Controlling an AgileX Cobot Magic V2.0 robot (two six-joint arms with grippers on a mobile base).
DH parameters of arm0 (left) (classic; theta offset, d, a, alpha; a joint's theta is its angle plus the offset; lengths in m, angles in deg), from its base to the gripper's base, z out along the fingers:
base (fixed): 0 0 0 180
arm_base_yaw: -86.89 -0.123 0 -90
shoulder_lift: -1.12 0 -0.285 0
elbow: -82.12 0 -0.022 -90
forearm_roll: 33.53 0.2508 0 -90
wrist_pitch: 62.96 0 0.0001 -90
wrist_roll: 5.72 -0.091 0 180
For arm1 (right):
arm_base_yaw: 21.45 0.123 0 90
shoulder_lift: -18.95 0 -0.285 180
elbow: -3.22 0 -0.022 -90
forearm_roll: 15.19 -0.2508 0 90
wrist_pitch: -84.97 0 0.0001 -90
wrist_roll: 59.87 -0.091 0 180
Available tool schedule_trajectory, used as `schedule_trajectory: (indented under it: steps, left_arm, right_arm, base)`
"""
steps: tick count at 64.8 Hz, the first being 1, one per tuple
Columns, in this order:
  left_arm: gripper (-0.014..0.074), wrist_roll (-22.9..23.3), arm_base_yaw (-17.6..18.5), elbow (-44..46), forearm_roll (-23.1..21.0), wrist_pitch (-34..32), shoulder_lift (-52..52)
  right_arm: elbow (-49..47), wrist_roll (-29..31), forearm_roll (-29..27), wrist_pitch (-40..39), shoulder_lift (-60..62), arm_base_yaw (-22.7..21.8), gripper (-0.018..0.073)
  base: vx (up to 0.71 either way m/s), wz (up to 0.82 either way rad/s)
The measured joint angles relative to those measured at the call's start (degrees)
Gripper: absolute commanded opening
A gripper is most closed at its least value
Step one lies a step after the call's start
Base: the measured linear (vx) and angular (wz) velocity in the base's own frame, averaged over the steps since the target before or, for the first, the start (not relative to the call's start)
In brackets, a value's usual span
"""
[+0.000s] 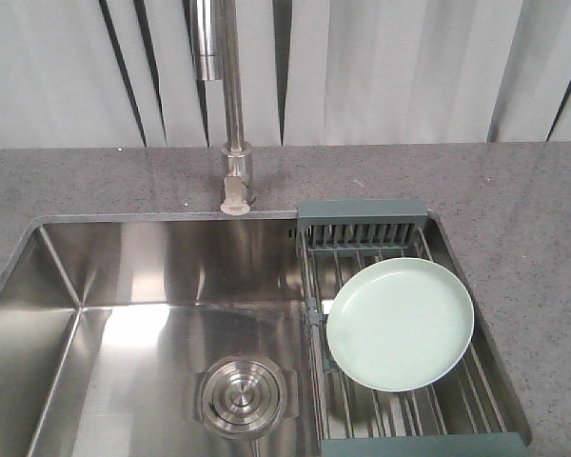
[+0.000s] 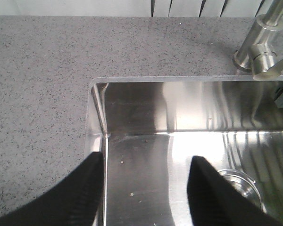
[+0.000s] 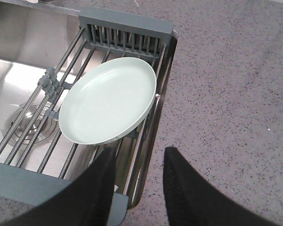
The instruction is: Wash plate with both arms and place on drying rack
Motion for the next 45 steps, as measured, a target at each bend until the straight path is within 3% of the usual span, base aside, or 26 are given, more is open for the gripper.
schedule_trajectory:
  steps: [13, 28, 37, 45]
  left_arm:
    - [0.0121, -2.6, 0.0, 4.6, -0.1, -0.1, -8.2]
    - [0.0020, -7.3, 0.0, 10.4, -1.6, -0.2, -18.0]
    - [-0.0008, -13.5, 0.0, 13.4, -6.8, -0.3, -23.5]
    - [-0.0008, -22.2, 0.0, 15.8, -15.0, 0.1, -27.9]
  right_arm:
    - [0.0, 0.0, 0.0, 0.0, 0.0, 0.0, 0.0246]
    - [0.0, -0.1, 0.0, 0.0, 0.0, 0.0, 0.0246]
    - [0.0, -0.1, 0.0, 0.1, 0.0, 0.0, 0.0246]
    - [0.0, -0.1, 0.0, 0.1, 0.0, 0.0, 0.0246]
  base:
    - [0.00, 0.00]
    - [0.00, 0.00]
    - [0.00, 0.00]
    - [0.00, 0.00]
